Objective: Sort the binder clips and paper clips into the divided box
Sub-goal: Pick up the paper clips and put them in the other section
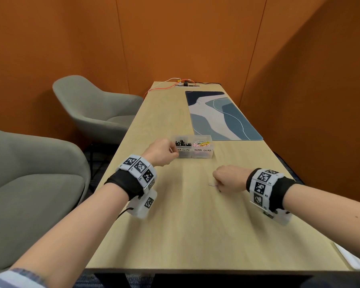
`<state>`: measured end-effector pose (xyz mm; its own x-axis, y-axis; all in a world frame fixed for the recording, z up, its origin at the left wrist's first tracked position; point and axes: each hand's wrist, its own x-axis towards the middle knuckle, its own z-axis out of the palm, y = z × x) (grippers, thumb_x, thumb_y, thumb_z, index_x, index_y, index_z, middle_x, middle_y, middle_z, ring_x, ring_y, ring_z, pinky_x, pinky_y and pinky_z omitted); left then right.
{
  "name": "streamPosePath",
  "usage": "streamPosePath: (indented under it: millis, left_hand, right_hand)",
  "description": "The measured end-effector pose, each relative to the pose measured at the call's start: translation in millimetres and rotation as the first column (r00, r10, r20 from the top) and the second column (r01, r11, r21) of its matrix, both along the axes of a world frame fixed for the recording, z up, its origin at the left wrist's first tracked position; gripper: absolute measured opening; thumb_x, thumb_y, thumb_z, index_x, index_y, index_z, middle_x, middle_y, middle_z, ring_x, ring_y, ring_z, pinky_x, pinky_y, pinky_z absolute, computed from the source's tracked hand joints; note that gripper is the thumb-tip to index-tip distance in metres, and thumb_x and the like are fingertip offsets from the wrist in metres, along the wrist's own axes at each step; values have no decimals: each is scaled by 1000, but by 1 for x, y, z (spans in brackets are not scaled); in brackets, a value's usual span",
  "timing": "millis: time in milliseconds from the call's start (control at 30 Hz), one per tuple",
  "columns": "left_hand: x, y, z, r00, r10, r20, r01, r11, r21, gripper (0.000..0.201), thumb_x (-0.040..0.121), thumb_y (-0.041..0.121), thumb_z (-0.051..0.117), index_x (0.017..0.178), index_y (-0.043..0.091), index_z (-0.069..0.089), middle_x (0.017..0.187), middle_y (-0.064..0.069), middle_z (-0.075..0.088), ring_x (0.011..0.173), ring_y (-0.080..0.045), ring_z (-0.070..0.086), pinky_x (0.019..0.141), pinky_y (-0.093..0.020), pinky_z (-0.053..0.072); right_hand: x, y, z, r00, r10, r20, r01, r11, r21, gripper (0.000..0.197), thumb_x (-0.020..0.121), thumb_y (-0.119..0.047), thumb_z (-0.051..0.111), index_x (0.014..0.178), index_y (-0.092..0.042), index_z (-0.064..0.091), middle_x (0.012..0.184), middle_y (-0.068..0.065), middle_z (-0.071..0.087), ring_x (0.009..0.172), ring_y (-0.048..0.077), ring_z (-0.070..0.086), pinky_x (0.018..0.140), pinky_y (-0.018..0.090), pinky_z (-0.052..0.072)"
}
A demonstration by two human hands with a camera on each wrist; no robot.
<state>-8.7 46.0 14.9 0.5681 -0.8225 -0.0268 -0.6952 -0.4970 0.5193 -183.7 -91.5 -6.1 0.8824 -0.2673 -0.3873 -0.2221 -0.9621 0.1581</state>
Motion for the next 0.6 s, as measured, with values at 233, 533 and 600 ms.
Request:
streamPosePath:
  millis: [233, 533, 600]
  left_hand:
    - [9, 0, -5, 1000, -15, 13, 15, 999, 35, 14, 86, 19, 52, 77, 21, 63, 82, -11, 74, 72, -26, 71, 62, -31, 56]
    - [29, -14, -11, 998, 4, 55, -7, 998, 56, 11, 88, 23, 52, 82, 23, 61, 67, 11, 53, 74, -18, 55, 70, -28, 46]
    - [29, -14, -11, 998, 1, 66, -5, 998, 67, 10, 88, 24, 52, 85, 22, 62, 71, 8, 56, 75, -19, 56, 73, -30, 48]
  right_hand:
    - [41, -35, 42, 890, -425, 168, 329, 851, 410, 13, 85, -17, 59, 87, -4, 62, 71, 6, 62, 63, 20, 60, 66, 33, 57]
    - [93, -62, 34, 739, -589, 326, 442, 790, 425, 14, 89, -20, 55, 89, -5, 54, 87, 12, 57, 80, 25, 54, 59, 29, 45]
    - [90, -63, 30, 727, -594, 345, 455, 793, 406, 14, 90, -19, 52, 90, -6, 54, 89, 12, 57, 81, 26, 54, 68, 34, 49]
